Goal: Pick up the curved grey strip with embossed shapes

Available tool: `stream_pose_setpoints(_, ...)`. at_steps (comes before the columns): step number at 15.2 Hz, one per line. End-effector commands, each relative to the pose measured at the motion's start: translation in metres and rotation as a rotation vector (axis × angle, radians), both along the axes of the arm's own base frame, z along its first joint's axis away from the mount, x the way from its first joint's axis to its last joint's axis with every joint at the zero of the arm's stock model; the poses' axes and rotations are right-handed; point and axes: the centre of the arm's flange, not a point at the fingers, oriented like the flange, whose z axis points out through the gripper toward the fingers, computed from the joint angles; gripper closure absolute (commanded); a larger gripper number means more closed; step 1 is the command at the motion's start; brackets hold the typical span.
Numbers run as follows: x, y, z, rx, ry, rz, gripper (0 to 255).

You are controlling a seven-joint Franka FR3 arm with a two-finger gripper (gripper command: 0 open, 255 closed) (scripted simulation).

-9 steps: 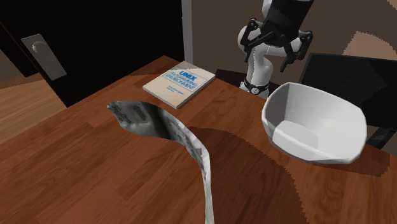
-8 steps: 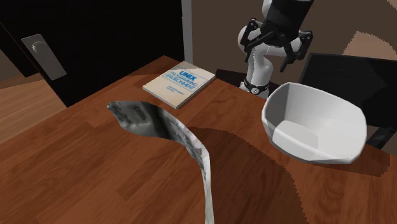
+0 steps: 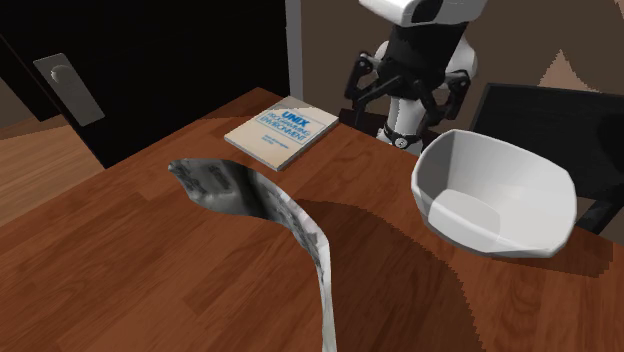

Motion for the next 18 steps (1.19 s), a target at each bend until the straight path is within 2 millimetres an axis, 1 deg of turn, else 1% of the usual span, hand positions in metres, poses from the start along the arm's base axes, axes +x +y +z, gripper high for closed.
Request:
stream_pose_setpoints(1,0.025,-0.008,0.002,0.0,0.006,0.039,0)
stream_pose_setpoints(9,0.129,-0.03,-0.001,0.005,0.03,0.188,0)
stream_pose_setpoints(17,0.236,-0.036,-0.006,0.009,0.055,0.337,0)
stream_pose_setpoints(18,0.239,-0.036,-0.006,0.009,0.055,0.342,0)
